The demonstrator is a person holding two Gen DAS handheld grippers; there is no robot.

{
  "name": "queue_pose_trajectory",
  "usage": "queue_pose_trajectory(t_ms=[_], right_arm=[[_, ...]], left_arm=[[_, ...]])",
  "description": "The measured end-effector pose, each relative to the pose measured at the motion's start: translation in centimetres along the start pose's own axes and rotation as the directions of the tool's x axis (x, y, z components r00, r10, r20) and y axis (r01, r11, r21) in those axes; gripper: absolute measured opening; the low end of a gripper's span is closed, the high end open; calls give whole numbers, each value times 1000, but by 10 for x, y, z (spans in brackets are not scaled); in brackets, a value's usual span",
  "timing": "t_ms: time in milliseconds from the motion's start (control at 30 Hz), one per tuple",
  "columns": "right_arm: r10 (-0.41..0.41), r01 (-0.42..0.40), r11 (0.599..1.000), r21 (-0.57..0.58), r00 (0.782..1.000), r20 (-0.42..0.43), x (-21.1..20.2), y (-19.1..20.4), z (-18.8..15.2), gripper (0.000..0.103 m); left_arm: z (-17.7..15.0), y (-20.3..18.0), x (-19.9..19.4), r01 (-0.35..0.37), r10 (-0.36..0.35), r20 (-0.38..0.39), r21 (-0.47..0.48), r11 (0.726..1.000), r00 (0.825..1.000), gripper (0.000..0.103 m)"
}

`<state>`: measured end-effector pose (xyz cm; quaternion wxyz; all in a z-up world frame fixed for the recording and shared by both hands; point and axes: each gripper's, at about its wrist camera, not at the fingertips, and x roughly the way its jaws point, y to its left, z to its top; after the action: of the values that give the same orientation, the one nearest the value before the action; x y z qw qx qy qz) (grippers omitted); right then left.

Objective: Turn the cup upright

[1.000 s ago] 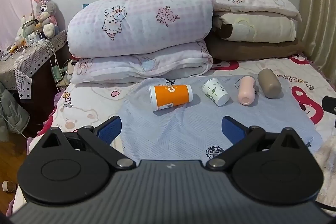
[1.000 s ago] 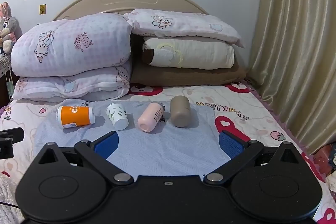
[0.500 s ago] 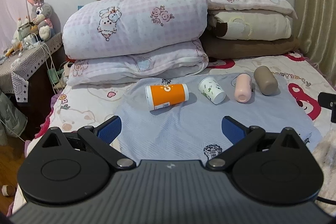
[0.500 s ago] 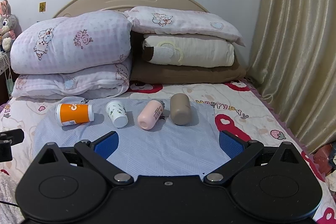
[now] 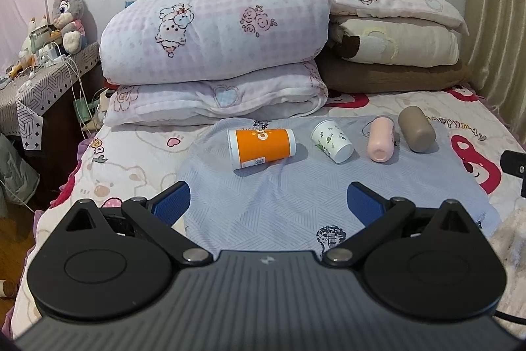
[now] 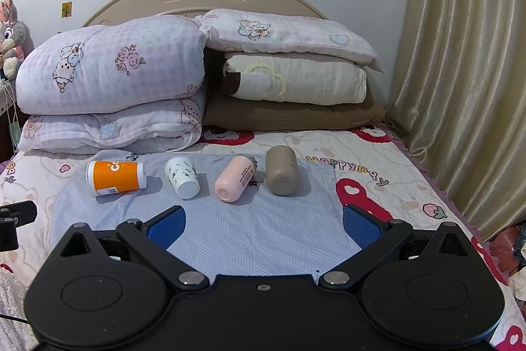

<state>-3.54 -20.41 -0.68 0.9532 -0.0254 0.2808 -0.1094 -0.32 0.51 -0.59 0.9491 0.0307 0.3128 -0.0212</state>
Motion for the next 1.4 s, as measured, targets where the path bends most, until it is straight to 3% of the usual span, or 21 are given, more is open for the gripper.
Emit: queue_pose_trajectory(t_ms=[200, 333, 567, 700, 1000, 1400], right_arm=[[-2, 2, 1000, -5, 1000, -1, 0, -5, -3, 103], [0, 0, 1000, -2, 1000, 5, -2, -9, -4, 103], [-6, 6, 1000, -7, 1000, 10, -6, -7, 0, 103], [-7, 8, 1000, -7, 1000, 10, -6, -7, 0, 103], [-8, 8, 1000, -11, 1000, -3, -4, -7, -1, 103], [-13, 13, 1000, -16, 1000, -11, 0, -5, -3, 103]], left_arm=[[1, 1, -2, 14, -14, -4, 2, 1000, 1000, 103], [2, 6, -7, 82, -82, -12, -43, 996, 997, 103], [1, 3, -15, 56, -55, 13, -21, 998, 998, 103], [0, 3, -15, 58, -58, 6, -30, 998, 998, 103], [-4, -8, -4, -10, 11, -23, 44, 999, 1000, 103], [-5, -11, -4, -5, 6, -26, 56, 998, 1000, 103]])
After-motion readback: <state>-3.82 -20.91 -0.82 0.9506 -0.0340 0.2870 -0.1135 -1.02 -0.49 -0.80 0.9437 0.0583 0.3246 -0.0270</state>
